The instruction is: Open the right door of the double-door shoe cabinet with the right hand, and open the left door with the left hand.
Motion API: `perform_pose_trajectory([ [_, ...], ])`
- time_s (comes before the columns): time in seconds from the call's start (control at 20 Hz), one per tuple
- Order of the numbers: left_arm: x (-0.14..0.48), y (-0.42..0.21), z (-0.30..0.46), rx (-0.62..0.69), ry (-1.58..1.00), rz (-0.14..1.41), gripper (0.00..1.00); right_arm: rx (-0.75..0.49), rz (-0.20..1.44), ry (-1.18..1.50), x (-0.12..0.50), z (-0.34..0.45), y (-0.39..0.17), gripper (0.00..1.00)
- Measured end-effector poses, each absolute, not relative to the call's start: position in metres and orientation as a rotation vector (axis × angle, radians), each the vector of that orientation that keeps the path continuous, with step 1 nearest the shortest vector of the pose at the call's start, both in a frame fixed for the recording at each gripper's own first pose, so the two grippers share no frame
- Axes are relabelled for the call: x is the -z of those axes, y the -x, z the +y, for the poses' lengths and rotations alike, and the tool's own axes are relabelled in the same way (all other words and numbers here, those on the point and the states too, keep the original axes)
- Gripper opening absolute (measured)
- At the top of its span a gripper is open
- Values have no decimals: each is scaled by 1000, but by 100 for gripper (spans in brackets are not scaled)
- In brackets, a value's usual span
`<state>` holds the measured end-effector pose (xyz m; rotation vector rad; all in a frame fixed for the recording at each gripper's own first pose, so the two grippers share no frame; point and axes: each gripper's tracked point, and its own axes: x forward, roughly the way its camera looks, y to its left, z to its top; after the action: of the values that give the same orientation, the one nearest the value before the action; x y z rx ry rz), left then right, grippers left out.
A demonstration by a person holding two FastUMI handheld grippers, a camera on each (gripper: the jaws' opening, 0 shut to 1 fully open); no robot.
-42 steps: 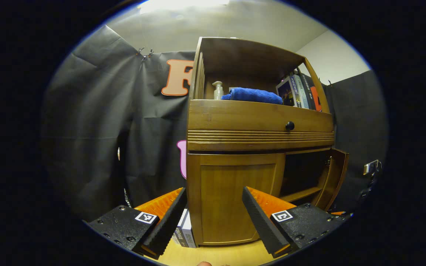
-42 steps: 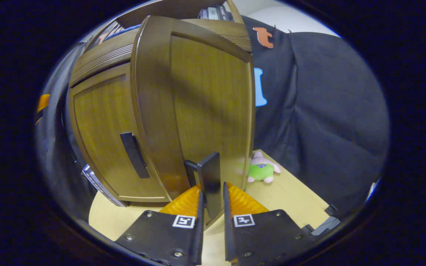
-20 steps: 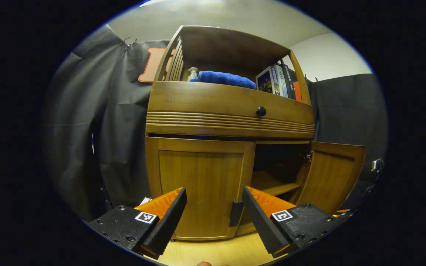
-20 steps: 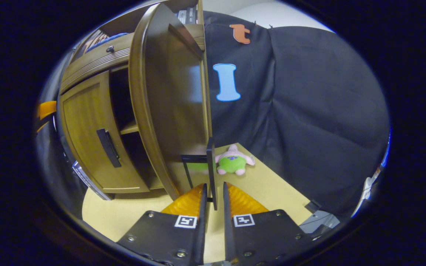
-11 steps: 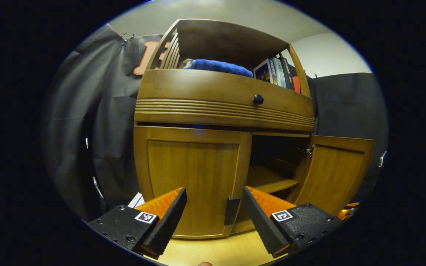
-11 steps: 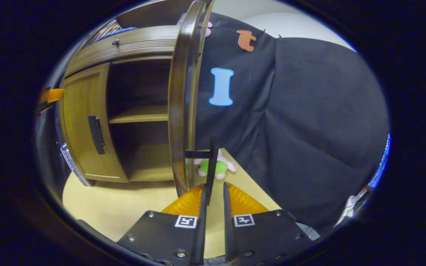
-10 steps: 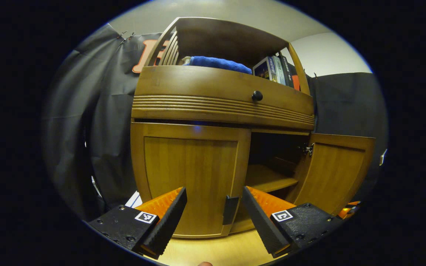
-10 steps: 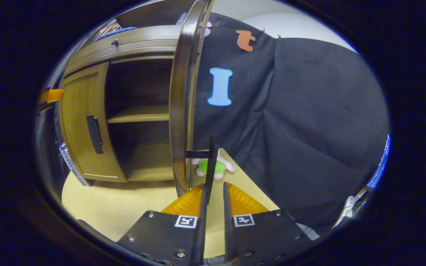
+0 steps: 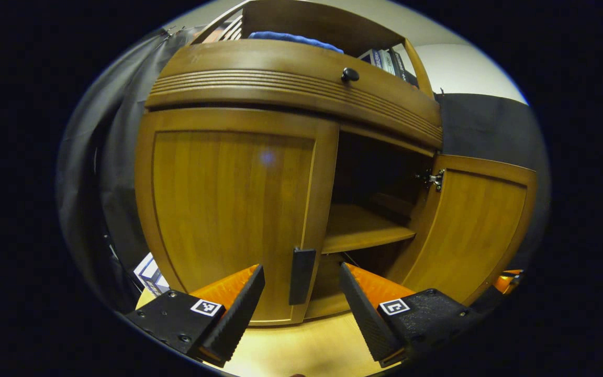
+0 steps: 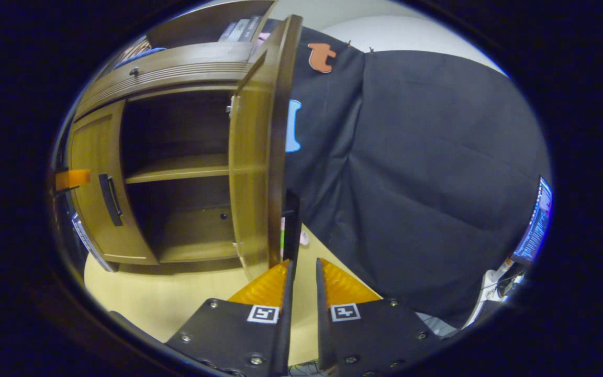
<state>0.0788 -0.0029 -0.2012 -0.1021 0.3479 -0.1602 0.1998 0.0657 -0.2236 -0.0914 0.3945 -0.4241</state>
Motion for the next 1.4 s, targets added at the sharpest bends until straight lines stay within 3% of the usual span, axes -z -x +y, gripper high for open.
perform_pose_trajectory([
  [0.25,235,-104,-2,122,75,402,83,385,399,43,223,77,-200,22],
  [0.35,248,-115,-1,105,65,425,72,380,410,53,225,75,-198,22],
  [0.6,264,-135,-3,94,77,441,74,393,450,47,228,74,-188,22],
  [0.65,266,-140,-5,90,76,440,71,398,455,40,229,75,-187,22],
  [0.7,266,-143,-9,96,80,439,60,402,458,32,229,76,-187,22],
  [0.85,268,-144,-10,84,71,433,42,411,460,20,229,75,-186,22],
  [1.3,264,-128,-10,64,49,416,29,399,476,11,230,78,-181,22],
  [1.4,262,-116,-9,71,56,414,31,394,489,5,231,80,-180,31],
])
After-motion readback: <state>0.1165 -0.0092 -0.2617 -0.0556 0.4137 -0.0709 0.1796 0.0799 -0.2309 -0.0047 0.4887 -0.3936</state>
